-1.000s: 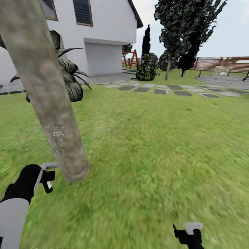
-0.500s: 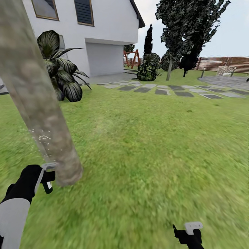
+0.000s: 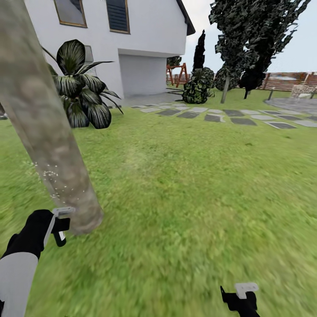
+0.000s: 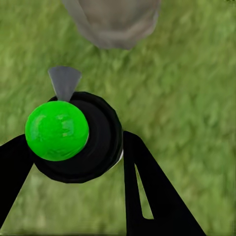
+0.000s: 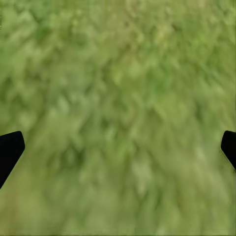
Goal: In the garden, pick up the pesticide atomizer on the floor and spray pesticide onto both trees until each tree trunk is fully covered.
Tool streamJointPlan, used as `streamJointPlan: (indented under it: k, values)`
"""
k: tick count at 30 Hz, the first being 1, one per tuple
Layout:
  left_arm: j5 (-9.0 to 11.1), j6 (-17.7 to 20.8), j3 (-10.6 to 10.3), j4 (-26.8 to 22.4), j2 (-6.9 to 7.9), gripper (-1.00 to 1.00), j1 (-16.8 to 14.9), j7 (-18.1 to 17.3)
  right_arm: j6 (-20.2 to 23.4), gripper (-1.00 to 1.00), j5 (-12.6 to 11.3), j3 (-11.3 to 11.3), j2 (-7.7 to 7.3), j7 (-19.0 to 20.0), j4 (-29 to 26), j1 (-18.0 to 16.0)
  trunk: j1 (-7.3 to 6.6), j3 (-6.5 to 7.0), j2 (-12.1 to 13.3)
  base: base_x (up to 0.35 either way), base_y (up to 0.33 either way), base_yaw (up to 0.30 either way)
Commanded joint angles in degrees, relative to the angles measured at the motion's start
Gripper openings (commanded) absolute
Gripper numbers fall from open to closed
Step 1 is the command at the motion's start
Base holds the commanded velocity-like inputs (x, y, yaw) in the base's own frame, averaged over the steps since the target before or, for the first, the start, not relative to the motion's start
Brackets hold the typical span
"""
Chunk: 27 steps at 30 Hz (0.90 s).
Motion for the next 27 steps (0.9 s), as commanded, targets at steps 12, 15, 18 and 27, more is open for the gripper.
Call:
streamJointPlan:
  k: [12,15,18,27]
  values:
    - [-1.3,-1.0,0.0,-0.1,0.0,-1.0,0.4,2.6,0.0,1.0,0.0,0.0,0.0,0.0,0.0,0.0,0.0,0.0,0.0,0.185,-0.238,0.268]
    - [-1.0,-1.1,0.1,0.0,-0.06,-1.0,0.4,4.2,0.0,1.0,0.0,0.0,0.0,0.0,0.0,0.0,0.0,0.0,0.0,0.259,-0.172,0.045]
    - [-0.8,-1.0,0.1,0.0,-0.14,-1.0,0.4,4.2,0.0,1.0,0.0,0.0,0.0,0.0,0.0,0.0,0.0,0.0,0.0,0.258,-0.173,0.007]
    - [-0.8,-1.0,0.1,0.0,-0.53,-1.0,0.4,3.6,0.0,1.0,0.0,0.0,0.0,0.0,0.0,0.0,0.0,0.0,0.0,0.174,-0.228,0.086]
